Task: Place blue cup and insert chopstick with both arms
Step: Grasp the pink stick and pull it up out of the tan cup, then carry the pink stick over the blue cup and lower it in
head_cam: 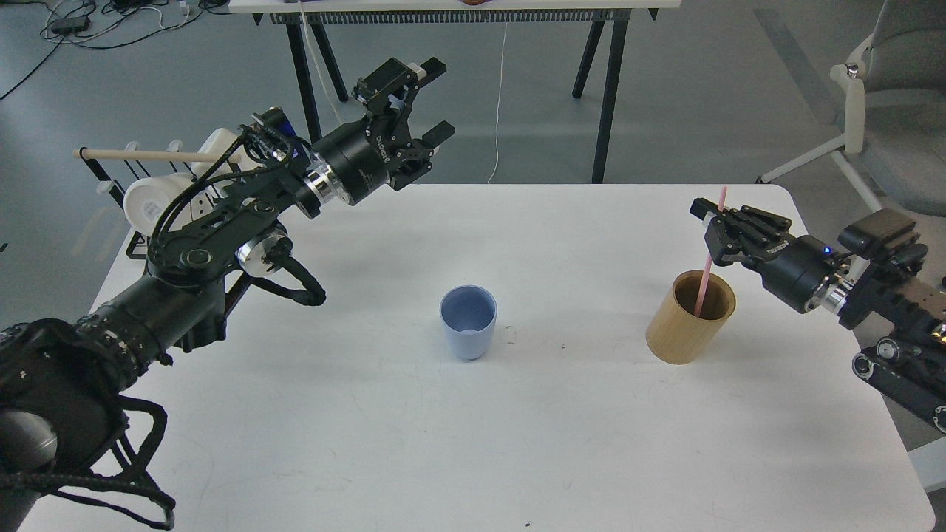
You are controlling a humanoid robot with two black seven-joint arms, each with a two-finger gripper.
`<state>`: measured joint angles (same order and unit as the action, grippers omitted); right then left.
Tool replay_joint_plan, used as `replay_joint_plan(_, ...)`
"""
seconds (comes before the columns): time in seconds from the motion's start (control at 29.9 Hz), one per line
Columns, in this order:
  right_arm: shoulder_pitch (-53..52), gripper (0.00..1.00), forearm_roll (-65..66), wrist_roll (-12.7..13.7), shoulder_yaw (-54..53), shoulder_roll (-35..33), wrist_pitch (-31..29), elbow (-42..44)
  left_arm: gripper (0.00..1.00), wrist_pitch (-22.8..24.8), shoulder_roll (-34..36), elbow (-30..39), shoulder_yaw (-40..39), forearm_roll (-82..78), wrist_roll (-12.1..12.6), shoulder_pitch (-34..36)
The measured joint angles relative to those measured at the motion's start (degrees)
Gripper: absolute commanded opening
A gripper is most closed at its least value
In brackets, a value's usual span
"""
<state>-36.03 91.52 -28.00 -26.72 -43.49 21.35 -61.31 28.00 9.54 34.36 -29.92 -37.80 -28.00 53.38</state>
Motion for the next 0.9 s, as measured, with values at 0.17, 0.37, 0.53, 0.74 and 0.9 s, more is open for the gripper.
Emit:
replay_joint_plan(0.17, 0.00, 0.00, -3.78, -0.01, -4.87, -6.11, -0.35, -8.92, 0.99, 0.00, -0.08, -0.18, 0.01, 0.01, 0.00, -1.09)
replay_joint_plan(0.37, -3.81, 0.00, -7.24, 0.00, -11.33, -6.35, -0.09, -14.38, 0.99, -0.01, 0.48, -0.45, -0.04, -0.07, 0.00, -3.87)
replay_joint_plan(0.53, -8.47, 0.00, -6.29, 0.00, -9.40, 7.21, -0.34, -11.54, 0.99, 0.00, 0.77, -0.70, -0.06, -0.13, -0.01, -6.63)
replay_joint_plan(0.74, -15.08, 0.00, -5.26, -0.01, 2.97, 22.46, 0.24, -0.53, 0.99, 0.00, 1.31, -3.83, -0.06, -0.14, -0.01, -8.77)
replay_joint_plan(0.9, -15.86, 0.00, -3.47, 0.00, 6.91, 30.36, 1.71, 5.32, 0.99, 0.00, 1.44, -7.19, -0.06, 0.11, -0.01, -9.14)
